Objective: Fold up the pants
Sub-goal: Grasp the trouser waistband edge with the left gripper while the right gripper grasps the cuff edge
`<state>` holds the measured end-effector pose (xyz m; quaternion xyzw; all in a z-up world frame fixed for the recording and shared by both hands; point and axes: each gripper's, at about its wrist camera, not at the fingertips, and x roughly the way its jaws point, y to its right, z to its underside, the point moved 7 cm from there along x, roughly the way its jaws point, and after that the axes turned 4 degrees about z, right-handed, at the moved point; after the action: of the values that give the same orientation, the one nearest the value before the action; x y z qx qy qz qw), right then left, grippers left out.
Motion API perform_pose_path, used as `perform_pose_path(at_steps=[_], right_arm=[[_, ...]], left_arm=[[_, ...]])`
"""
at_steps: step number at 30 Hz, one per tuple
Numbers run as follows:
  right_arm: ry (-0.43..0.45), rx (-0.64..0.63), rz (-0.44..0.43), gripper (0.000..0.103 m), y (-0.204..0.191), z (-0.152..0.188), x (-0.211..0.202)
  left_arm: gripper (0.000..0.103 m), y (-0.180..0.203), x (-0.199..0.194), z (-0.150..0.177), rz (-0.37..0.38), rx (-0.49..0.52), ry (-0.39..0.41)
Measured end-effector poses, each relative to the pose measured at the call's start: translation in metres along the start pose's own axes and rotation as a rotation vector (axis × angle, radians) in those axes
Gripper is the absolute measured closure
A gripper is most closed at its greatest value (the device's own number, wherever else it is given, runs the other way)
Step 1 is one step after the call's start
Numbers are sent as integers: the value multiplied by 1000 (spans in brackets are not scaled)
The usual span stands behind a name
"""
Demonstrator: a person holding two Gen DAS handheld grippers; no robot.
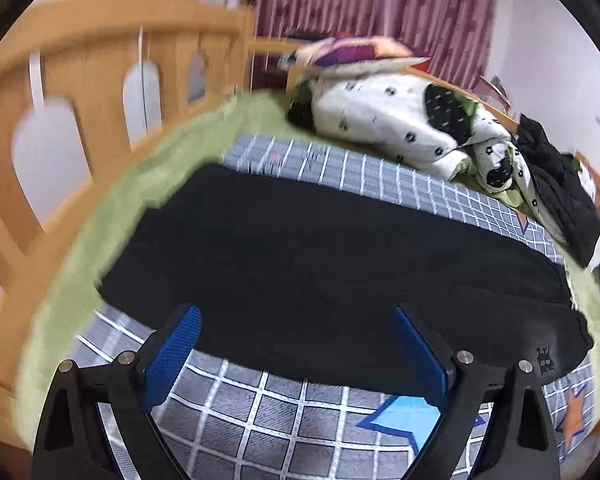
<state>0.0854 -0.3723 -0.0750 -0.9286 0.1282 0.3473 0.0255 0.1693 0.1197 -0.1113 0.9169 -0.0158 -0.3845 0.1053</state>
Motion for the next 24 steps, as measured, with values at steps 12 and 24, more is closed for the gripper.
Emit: perform_pose_path(at_steps=[12, 24], right_arm=[[-222, 248, -170, 43, 51, 129, 107], [-195, 310, -167, 85, 33, 91, 136]], left_arm=[[14, -66, 81, 74, 51, -245, -139], [92, -73, 81, 37, -75, -179, -61]])
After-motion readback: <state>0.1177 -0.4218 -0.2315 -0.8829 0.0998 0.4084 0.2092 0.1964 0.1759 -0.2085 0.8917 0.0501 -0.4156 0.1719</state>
